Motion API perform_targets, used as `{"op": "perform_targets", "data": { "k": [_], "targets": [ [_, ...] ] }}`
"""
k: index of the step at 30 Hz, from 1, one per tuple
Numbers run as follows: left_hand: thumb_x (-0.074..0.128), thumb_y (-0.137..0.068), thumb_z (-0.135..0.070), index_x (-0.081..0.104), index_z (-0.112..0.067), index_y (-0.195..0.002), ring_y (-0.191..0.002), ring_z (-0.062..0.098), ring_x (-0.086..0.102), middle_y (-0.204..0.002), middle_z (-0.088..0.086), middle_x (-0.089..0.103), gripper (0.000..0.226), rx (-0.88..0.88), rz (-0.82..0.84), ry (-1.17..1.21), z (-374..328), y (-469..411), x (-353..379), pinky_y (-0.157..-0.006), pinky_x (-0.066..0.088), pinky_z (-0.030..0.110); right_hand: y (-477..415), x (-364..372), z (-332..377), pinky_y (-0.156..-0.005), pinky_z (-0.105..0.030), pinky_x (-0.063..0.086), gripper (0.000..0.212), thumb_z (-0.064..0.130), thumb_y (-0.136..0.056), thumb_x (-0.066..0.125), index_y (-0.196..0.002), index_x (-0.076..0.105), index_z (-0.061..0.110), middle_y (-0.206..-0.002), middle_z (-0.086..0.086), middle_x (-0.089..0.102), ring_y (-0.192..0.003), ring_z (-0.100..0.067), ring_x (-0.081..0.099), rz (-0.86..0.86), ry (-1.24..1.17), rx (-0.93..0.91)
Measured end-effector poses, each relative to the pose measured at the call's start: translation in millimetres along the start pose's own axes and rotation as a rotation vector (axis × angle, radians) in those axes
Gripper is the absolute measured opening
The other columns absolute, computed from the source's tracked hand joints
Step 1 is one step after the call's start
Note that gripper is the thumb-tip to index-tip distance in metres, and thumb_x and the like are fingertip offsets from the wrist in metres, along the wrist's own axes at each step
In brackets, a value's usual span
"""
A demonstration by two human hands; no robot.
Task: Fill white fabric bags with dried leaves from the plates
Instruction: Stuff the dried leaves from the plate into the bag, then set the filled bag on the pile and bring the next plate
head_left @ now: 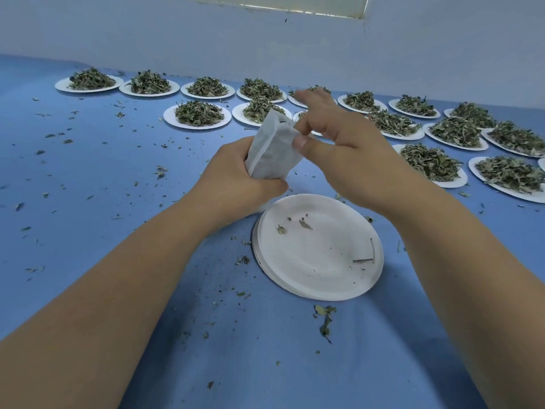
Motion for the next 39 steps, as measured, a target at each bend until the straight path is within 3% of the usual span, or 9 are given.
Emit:
{"op": "perform_targets", "data": {
  "k": [3, 9, 15, 20, 26, 31, 33, 37, 39],
  "targets": [
    [0.079, -0.068, -0.026, 0.066, -0.033, -0.088, -0.067, -0.003, 0.064, -0.079, -0.017, 0.071, 0.024, 0.017, 0.024, 0.000, -2.1, 0.8, 1.1, -0.056, 0.048, 0.010, 2.7, 5.1, 3.7, -0.112, -0.018, 0.013, 0.031, 0.011, -0.101, 0.051, -0.074, 0.053, 0.025, -0.165, 0.009, 0.030, -0.153, 0.001, 0.009, 0.125, 0.015, 0.012],
    [0.080, -0.067, -0.029, 0.070, -0.025, -0.099, -0.083, 0.014, 0.070, -0.092, -0.002, 0.074, 0.034, -0.001, -0.001, -0.003, -0.3, 0.2, 0.3, -0.068, 0.057, 0.030, -0.8, 0.4, 6.6, -0.118, -0.025, 0.025, 0.023, 0.024, -0.085, 0.045, -0.076, 0.065, 0.018, -0.156, 0.010, 0.046, -0.149, 0.003, 0.026, -0.011, 0.013, -0.027],
    [0.078, -0.066, -0.028, 0.069, -0.034, -0.092, -0.076, 0.004, 0.069, -0.087, -0.011, 0.074, 0.028, 0.008, 0.020, 0.043, -2.7, 1.8, -0.9, -0.063, 0.054, 0.014, -1.3, 0.3, 4.3, -0.113, -0.023, 0.032, 0.022, 0.025, -0.087, 0.046, -0.082, 0.066, 0.016, -0.149, 0.015, 0.053, -0.142, 0.005, 0.036, -0.104, -0.027, -0.069],
    [0.077, -0.076, -0.010, 0.067, -0.032, -0.087, -0.069, -0.005, 0.067, -0.076, -0.019, 0.072, 0.027, 0.018, 0.034, 0.035, -1.9, 1.0, -2.5, -0.053, 0.046, 0.008, -5.3, 11.6, 8.8, -0.105, -0.006, 0.020, 0.025, 0.031, -0.102, 0.050, -0.082, 0.065, 0.029, -0.155, 0.014, 0.047, -0.149, 0.005, 0.023, 0.004, 0.030, -0.085],
    [0.078, -0.078, -0.012, 0.066, -0.031, -0.094, -0.072, -0.008, 0.067, -0.077, -0.022, 0.072, 0.027, 0.013, 0.038, 0.042, 0.2, -1.7, -4.0, -0.054, 0.047, 0.008, -4.4, 20.9, 7.8, -0.110, -0.010, 0.021, 0.024, 0.034, -0.102, 0.050, -0.096, 0.071, 0.023, -0.154, 0.016, 0.048, -0.148, 0.006, 0.025, -0.079, -0.006, -0.123],
    [0.087, -0.073, -0.036, 0.067, -0.036, -0.099, -0.082, 0.000, 0.071, -0.090, -0.018, 0.075, 0.032, -0.048, -0.051, 0.146, 2.9, -5.0, -14.0, -0.063, 0.056, 0.014, -4.1, 12.6, 8.0, -0.105, -0.032, 0.045, 0.019, 0.029, -0.085, 0.051, -0.097, 0.065, 0.035, -0.125, 0.024, 0.064, -0.124, 0.005, 0.055, -0.431, -0.197, -0.109],
    [0.084, -0.074, -0.042, 0.070, -0.030, -0.102, -0.086, 0.007, 0.074, -0.091, -0.011, 0.077, 0.034, -0.074, -0.130, 0.233, 2.5, -7.0, -21.5, -0.070, 0.059, 0.026, -6.8, 19.7, 6.9, -0.102, -0.033, 0.049, 0.030, 0.035, -0.080, 0.054, -0.110, 0.059, 0.037, -0.117, 0.026, 0.063, -0.119, 0.006, 0.057, -0.328, -0.146, -0.044],
    [0.077, -0.073, -0.043, 0.073, -0.015, -0.113, -0.100, 0.025, 0.072, -0.104, 0.005, 0.077, 0.049, -0.150, -0.314, 0.473, 1.9, -8.0, -41.5, -0.093, 0.057, 0.053, -9.9, 52.1, 8.2, -0.102, -0.037, 0.051, 0.061, 0.041, -0.084, 0.069, -0.137, 0.037, 0.044, -0.144, 0.020, 0.047, -0.126, 0.001, 0.052, 0.019, -0.123, 0.058],
    [0.077, -0.073, -0.044, 0.072, -0.013, -0.112, -0.098, 0.030, 0.073, -0.104, 0.010, 0.076, 0.050, -0.170, -0.352, 0.560, 2.1, -7.6, -50.5, -0.089, 0.058, 0.054, -13.2, 68.8, 18.7, -0.096, -0.030, 0.053, 0.069, 0.042, -0.086, 0.072, -0.141, 0.031, 0.044, -0.147, 0.017, 0.048, -0.121, 0.001, 0.057, 0.034, -0.076, -0.006]
  ]
}}
Point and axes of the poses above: each hand's wrist, its own y-axis away from the middle knuckle, its own x-axis out of the palm, z = x × y, the point moved 3 cm from there along -y, towards the middle knuckle
